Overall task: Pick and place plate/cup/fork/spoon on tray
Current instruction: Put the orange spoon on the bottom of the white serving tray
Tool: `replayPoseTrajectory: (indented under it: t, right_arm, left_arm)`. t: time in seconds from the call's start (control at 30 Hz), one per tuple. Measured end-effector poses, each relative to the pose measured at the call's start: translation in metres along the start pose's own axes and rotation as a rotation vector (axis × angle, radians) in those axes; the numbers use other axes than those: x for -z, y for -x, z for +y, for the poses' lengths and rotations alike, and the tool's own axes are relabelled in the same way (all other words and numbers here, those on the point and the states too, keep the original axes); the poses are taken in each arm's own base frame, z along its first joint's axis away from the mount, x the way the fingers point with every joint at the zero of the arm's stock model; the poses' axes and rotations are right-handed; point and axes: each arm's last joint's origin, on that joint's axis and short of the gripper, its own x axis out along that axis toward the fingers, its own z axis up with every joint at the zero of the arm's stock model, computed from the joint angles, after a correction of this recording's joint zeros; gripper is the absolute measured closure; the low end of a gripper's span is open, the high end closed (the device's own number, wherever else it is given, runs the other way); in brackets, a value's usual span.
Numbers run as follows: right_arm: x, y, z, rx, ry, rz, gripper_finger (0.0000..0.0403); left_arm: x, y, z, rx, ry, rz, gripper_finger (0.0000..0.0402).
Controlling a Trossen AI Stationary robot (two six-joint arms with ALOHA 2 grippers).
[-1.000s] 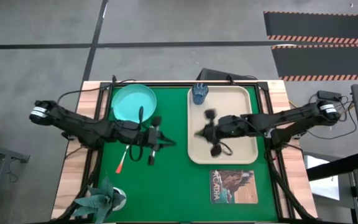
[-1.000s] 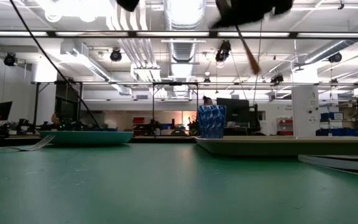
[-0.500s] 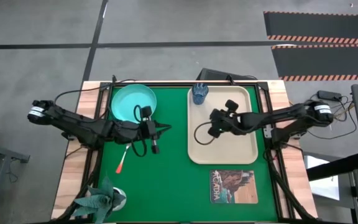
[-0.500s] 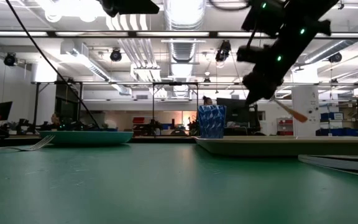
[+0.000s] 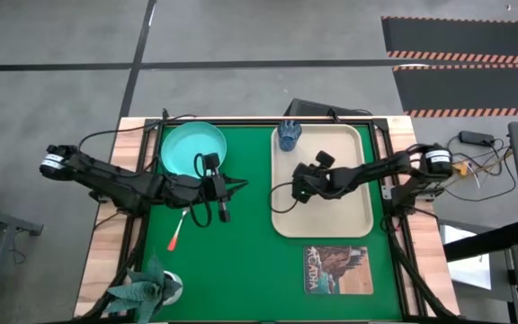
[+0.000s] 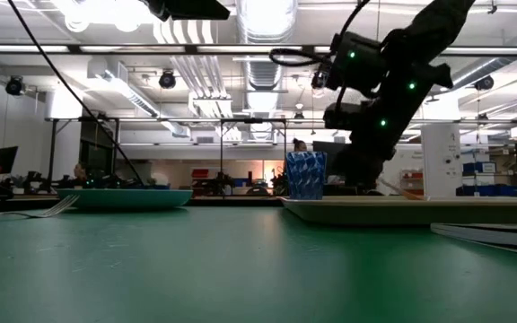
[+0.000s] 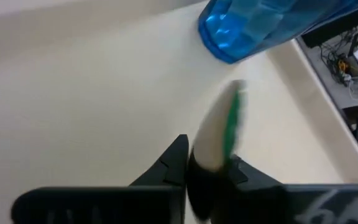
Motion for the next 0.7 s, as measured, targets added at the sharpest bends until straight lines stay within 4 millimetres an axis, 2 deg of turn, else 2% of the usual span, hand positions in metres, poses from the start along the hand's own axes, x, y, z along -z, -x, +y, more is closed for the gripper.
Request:
replayPoseTrajectory:
  t: [0.2,0.33,0.53,0.7]
  right_arm:
    - [0.0,-0.009,0.009,-0.038,-0.016,0.038,0.0333]
    - [-0.006,-0.008,0.01,-0.042,-0.037,0.037,0.0314]
    - [-0.031,0.019,-0.003,-0.139,-0.046,0.057,0.031]
    - [-0.043,0.038,-0.028,-0.203,-0.072,0.112,0.0309]
  left_arm:
    - [0.0,0.0,0.0,0.0,0.0,-0.001,0.0395]
    - [0.0,0.0,0.0,0.0,0.0,-0.001,0.0395]
    - [0.0,0.0,0.0,0.0,0.001,-0.001,0.0395]
    - [0.0,0.0,0.0,0.001,0.001,-0.001,0.0395]
